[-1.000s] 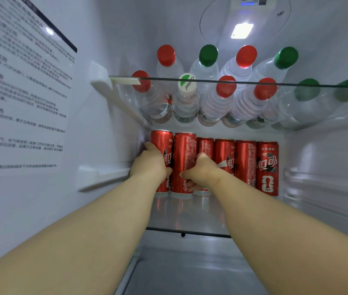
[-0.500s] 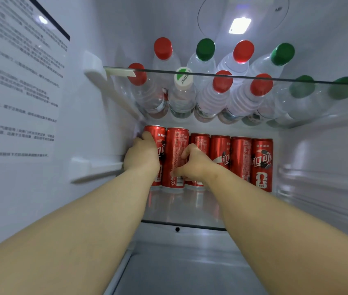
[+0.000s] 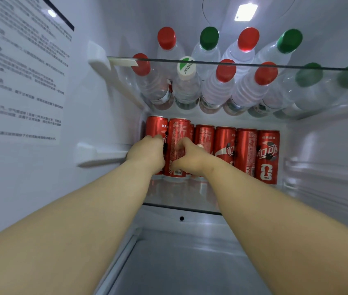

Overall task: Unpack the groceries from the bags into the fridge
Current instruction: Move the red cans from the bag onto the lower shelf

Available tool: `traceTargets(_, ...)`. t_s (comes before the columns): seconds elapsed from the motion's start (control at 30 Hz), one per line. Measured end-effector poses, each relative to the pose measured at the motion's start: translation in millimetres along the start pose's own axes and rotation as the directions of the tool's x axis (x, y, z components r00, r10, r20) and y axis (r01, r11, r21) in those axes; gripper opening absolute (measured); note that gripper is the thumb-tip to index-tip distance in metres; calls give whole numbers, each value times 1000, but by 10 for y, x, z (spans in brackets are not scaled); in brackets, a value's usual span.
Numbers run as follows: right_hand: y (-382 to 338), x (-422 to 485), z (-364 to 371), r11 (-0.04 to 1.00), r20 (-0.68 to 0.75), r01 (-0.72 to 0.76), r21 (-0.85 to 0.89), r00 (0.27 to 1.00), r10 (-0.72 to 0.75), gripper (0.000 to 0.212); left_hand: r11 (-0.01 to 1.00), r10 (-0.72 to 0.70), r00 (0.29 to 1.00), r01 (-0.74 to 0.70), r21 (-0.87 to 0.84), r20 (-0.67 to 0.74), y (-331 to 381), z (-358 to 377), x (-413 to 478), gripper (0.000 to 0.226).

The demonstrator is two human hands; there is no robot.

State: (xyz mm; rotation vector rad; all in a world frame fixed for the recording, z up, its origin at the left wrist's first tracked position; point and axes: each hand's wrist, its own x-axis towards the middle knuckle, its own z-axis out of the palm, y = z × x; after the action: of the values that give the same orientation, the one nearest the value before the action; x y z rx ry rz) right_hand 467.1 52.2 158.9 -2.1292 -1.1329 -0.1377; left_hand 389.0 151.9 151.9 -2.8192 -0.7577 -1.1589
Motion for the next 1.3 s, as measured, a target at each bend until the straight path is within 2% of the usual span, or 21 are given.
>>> traceTargets(0.13,-64,-99,-8,1000,-106,6,-22,994,-8,39,1000,-10,1000,11,-19,15,25,-45,-92,40)
traceTargets(0.27,-204,-403,13,992,-229,-86,-90,971,64,41,998,-61,998,61,-16,13,33,-105,-299,39)
traceTargets(0.37,-341,-754,-25,980,-281,-104,-172,958,52,36,996,-74,997,73,-46,-19,77,-249,-536,37)
traceTargets(0.47,-421,-1192,-137,976,-348,-109,-187,937,38,24,997,-11,992,2,-73,-125,208,-504,-881,25)
traceTargets(0.6,-422,-1841,-180,982,-432,-105,-155,901,29,20,968,67,957,-130,-214,-281,351,-758,-1491,23)
traceTargets(0.7,-375,-2354,-95,986,-483,-124,-110,874,56,19,919,116,947,-217,-329,-301,375,-820,-1960,19)
traceTargets(0.8,-298,-2933,31,969,-499,-211,-129,858,120,25,875,188,951,-275,-398,-244,397,-767,-2422,20)
traceTargets(0.93,-148,-3703,278,936,-513,-328,-130,830,219,28,817,279,957,-282,-503,-85,490,-568,-3035,25)
traceTargets(1.03,-15,-4253,453,879,-519,-461,-119,784,341,30,783,362,932,-286,-552,32,643,-379,-3488,27)
traceTargets(1.2,138,-5250,612,762,-574,-648,8,621,534,26,662,561,821,-367,-654,107,1077,-209,-4232,24)
traceTargets(1.3,147,-5845,668,674,-593,-735,78,509,624,26,572,675,726,-403,-715,131,1356,-235,-4667,25)
